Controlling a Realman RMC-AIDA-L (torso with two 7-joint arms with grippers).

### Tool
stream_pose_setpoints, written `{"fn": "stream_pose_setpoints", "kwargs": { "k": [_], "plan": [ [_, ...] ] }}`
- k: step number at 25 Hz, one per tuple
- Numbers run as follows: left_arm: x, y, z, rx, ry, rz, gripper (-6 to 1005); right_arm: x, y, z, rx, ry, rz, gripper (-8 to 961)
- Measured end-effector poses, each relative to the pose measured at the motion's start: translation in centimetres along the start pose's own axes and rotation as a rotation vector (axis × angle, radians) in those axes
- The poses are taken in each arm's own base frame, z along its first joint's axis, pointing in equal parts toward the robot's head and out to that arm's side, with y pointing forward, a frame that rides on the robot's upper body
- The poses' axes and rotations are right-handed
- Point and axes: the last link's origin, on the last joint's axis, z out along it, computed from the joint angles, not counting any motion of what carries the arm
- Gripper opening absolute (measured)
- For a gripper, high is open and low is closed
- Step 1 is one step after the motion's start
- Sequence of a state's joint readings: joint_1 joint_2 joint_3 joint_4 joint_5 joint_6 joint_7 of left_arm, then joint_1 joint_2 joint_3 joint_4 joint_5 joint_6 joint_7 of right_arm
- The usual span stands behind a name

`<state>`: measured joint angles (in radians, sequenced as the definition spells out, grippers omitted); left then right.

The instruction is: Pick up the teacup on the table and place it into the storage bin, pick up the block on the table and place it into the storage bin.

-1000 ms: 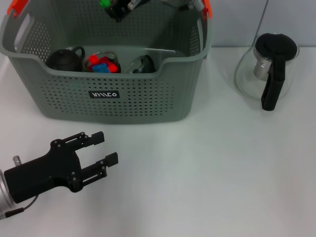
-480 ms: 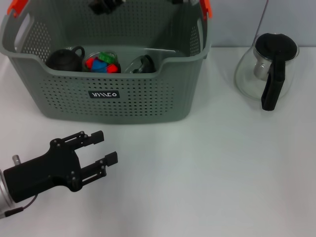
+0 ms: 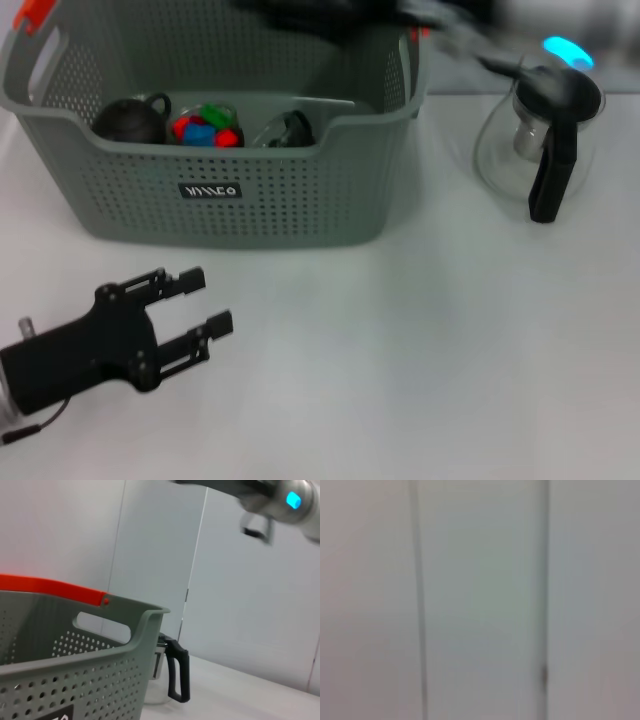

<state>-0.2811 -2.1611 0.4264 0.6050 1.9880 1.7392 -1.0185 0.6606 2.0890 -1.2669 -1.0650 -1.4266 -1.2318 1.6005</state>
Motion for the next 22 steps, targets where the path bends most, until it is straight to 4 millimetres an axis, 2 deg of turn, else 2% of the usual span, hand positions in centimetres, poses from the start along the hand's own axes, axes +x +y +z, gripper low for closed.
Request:
{"fn": "stream_pose_setpoints", "kwargs": {
  "k": [3,5,9,12,15,18,22],
  "plan": [
    [0.5,0.3,-0.6,-0.040,-0.002,0.019,634,2.6,2.0,-5.0,-0.042,-0.039,0.012,648],
    [1.0,0.7,-1.3,-0.111,-0.025,0.048,634,5.0,3.3,-7.5,-0.042,-0.004,0.014,651],
    [2.1,1.2,-2.3,-0.232,-0.063,0.082,635,9.2,5.4,-11.3,0.020,0.047,0.006,656],
    [2.7,1.3,-2.4,-0.294,-0.078,0.094,635,11.7,6.3,-12.2,0.038,0.078,0.051,660],
    [2.3,1.6,-1.3,-0.339,-0.109,0.091,635,13.7,6.6,-12.1,0.039,0.081,0.130,664],
    [1.9,1.8,-0.1,-0.363,-0.120,0.078,635,14.8,6.8,-11.8,0.027,0.089,0.167,668],
    [1.4,1.8,0.9,-0.355,-0.119,0.092,635,16.0,7.4,-11.5,-0.011,0.147,0.084,674]
  ]
}}
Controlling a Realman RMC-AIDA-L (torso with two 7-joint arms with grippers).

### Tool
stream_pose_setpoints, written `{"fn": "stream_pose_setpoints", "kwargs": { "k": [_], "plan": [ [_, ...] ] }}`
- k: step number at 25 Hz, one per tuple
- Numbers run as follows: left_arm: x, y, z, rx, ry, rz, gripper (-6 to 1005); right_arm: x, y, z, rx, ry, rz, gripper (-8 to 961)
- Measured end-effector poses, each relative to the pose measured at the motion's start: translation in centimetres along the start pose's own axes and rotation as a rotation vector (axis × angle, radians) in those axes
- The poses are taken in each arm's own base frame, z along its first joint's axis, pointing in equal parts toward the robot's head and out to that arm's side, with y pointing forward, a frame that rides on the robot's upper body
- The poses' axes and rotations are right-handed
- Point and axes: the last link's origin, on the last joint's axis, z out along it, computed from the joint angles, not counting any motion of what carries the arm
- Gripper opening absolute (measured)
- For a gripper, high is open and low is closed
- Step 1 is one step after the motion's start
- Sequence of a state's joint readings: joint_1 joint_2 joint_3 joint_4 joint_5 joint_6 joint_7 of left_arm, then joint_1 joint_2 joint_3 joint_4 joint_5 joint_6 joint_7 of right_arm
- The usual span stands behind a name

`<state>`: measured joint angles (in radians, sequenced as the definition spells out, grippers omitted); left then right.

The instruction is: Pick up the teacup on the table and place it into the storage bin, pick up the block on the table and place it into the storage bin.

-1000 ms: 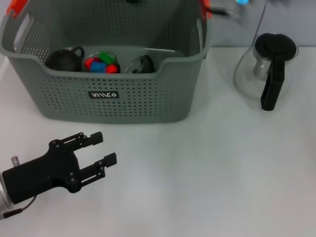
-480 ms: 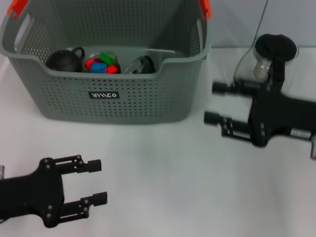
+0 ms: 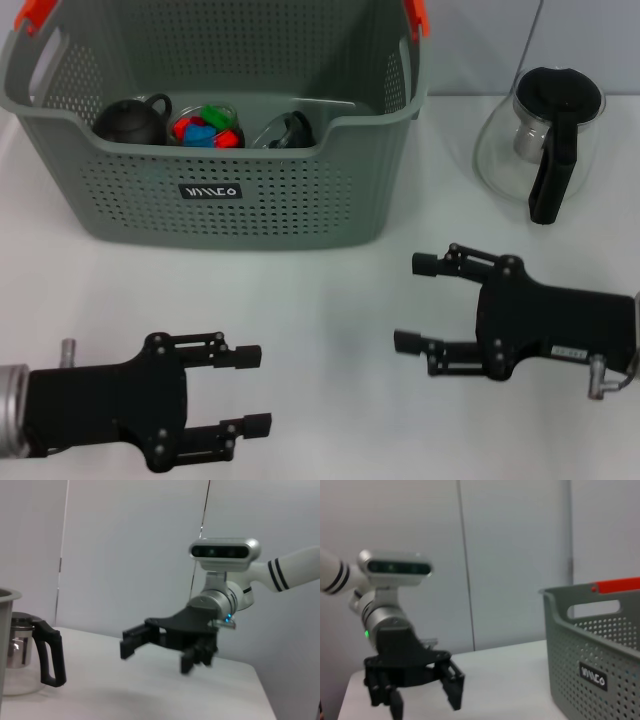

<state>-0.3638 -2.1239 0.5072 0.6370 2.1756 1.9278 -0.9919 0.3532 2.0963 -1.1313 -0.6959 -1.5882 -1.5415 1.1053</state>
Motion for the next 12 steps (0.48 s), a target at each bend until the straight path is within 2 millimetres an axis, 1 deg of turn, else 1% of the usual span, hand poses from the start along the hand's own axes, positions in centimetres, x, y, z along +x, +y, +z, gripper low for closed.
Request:
{"fn": "stream_pose_setpoints", "kwargs": {
  "k": [1,4,9,12],
  "plan": [
    [-0.1,0.0,0.2,0.006,0.002,0.011,635,0.2,0.1,0.1,-0.004,0.004,-0.019,675],
    [-0.4,-0.1,0.9,0.015,0.002,0.054,635,0.6,0.5,0.2,-0.015,-0.004,-0.035,905],
    [-0.8,-0.7,2.1,0.009,-0.028,0.065,636,1.2,0.8,0.6,-0.036,0.000,-0.020,944],
    [-1.0,-1.0,2.4,0.021,-0.048,0.063,636,1.6,1.0,0.8,-0.042,0.006,-0.017,944]
  ]
}}
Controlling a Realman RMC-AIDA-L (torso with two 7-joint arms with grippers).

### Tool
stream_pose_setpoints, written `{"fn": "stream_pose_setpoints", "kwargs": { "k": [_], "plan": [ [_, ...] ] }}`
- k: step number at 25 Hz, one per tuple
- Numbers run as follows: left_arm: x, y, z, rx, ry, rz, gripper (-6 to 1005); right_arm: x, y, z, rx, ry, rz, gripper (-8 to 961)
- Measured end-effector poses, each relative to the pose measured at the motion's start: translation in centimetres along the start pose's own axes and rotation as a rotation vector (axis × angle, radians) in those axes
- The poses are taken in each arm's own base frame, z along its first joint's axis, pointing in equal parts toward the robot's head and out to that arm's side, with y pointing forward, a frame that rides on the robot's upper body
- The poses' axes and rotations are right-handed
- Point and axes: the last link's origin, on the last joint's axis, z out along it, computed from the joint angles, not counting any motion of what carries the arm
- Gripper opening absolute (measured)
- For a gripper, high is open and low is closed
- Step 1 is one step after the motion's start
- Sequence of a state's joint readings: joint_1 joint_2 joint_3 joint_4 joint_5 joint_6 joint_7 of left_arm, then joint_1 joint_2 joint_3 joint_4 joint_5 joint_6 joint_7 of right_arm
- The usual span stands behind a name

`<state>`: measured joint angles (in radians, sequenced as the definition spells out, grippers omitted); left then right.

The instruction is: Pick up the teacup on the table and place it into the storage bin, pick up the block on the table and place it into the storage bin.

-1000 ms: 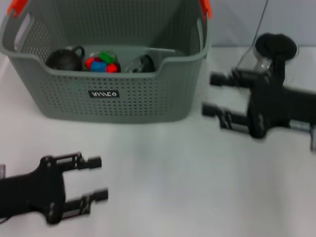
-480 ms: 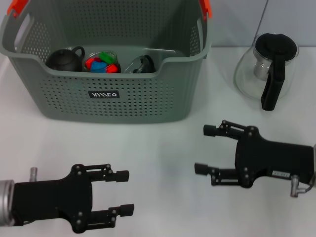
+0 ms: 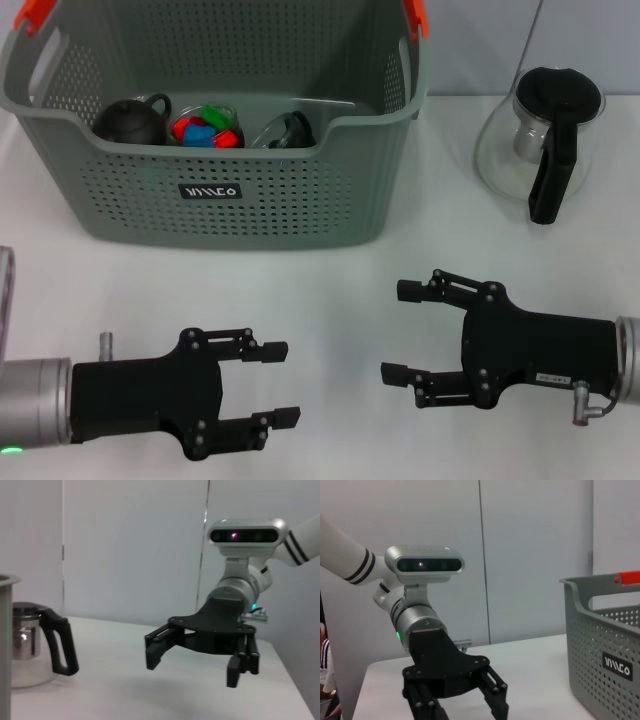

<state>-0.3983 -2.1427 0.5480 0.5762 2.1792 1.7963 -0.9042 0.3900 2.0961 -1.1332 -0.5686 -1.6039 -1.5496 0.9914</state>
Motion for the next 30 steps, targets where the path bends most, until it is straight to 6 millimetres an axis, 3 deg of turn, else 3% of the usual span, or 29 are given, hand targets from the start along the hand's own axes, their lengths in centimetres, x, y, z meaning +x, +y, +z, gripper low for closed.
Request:
{"fn": "stream_pose_setpoints", "kwargs": {
  "k": [24,30],
  "plan": [
    [-0.04,-0.24,-0.49,0.029,0.008,-0.005,641,1.00,0.23,-0.73,0.025,0.020,0.017,944],
    [0.26,-0.73,-0.79,0.075,0.052,-0.102,642,1.05,0.16,-0.61,0.031,0.023,0.023,944]
  ]
}}
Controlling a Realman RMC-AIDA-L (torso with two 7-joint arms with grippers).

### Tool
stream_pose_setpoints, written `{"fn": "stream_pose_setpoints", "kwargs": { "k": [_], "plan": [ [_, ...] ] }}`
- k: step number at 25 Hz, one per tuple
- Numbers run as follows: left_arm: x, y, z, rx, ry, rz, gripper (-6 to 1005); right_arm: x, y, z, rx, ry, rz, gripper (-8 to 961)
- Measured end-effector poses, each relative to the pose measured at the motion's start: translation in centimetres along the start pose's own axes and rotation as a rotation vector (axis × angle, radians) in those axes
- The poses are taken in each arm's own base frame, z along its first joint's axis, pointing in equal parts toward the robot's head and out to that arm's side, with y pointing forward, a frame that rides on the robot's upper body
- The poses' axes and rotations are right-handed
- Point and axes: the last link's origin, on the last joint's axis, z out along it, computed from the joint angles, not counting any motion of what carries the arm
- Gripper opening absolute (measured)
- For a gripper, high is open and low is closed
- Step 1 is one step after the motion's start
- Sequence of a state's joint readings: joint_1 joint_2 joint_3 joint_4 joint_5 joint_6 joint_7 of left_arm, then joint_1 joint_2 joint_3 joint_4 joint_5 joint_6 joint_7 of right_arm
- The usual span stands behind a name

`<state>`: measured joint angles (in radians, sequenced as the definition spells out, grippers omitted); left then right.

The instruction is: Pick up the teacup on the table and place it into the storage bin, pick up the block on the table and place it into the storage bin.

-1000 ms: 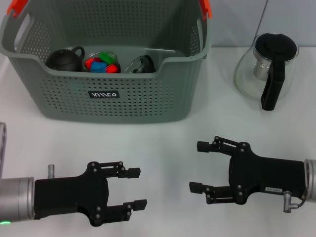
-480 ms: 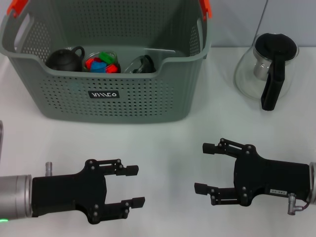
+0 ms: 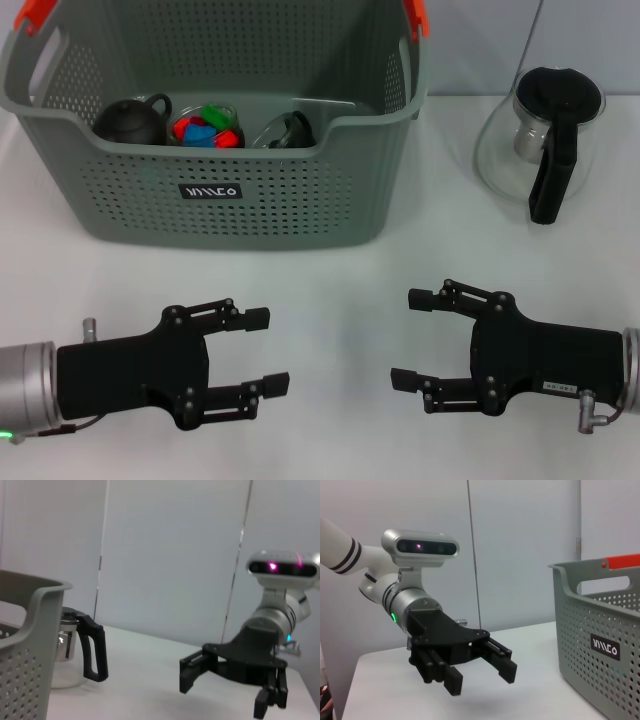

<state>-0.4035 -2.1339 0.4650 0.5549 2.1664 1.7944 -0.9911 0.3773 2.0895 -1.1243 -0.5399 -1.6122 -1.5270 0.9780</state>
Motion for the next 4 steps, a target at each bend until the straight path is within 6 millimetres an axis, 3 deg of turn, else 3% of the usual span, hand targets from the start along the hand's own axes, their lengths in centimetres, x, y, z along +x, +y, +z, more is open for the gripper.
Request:
{"fn": "stream_pose_setpoints", "kwargs": {
  "k": [4],
  "plan": [
    [-0.24,0.07,-0.02,0.000,-0.014,0.019,642,0.01,0.00,-0.01,0.000,0.000,0.000,944]
  ]
}}
